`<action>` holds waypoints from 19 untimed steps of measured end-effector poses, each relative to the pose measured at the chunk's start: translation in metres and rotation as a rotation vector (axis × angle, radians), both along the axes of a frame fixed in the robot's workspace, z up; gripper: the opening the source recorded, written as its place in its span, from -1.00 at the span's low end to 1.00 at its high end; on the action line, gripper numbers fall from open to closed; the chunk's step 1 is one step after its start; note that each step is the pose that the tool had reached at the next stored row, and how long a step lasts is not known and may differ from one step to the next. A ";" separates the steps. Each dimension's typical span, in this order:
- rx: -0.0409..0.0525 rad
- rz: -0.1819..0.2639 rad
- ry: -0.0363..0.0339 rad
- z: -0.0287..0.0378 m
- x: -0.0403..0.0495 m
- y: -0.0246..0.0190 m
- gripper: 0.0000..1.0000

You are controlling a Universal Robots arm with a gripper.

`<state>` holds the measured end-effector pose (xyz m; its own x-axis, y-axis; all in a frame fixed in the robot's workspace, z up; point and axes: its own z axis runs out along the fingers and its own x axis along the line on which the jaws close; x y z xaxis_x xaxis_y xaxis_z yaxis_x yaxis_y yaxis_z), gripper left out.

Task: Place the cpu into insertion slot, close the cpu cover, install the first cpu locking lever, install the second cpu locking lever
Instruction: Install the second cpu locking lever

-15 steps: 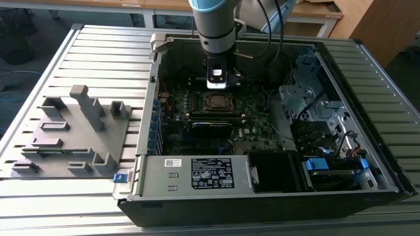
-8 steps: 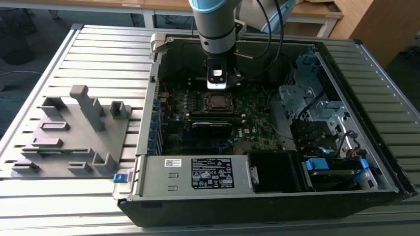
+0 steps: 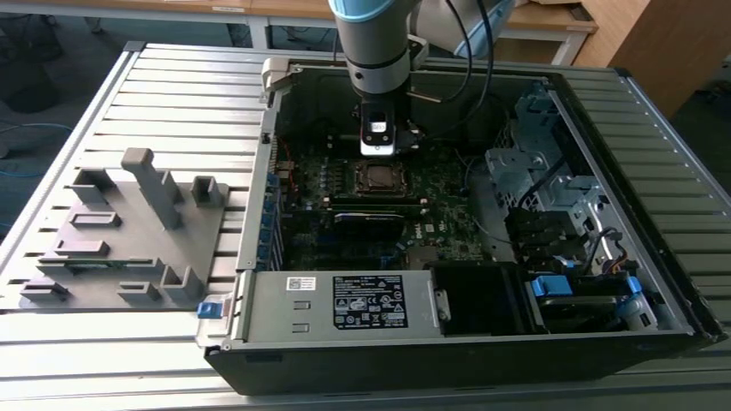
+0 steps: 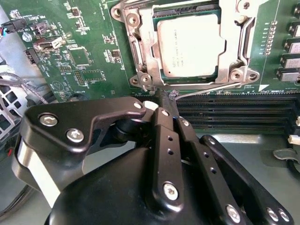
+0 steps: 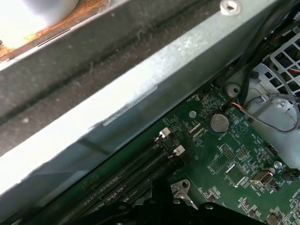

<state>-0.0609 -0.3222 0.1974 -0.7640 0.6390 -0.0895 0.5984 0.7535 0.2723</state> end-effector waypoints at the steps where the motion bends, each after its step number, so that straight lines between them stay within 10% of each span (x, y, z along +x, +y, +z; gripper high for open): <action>1: 0.0001 0.000 -0.0001 -0.0001 0.0000 0.0000 -0.80; 11: 0.0159 0.000 -0.0001 0.0091 0.0000 0.0000 -0.80; 16: 0.0572 0.000 -0.0003 0.0093 -0.0001 -0.0005 -0.80; 19: 0.0665 0.000 -0.0010 0.0093 -0.0001 -0.0012 -0.80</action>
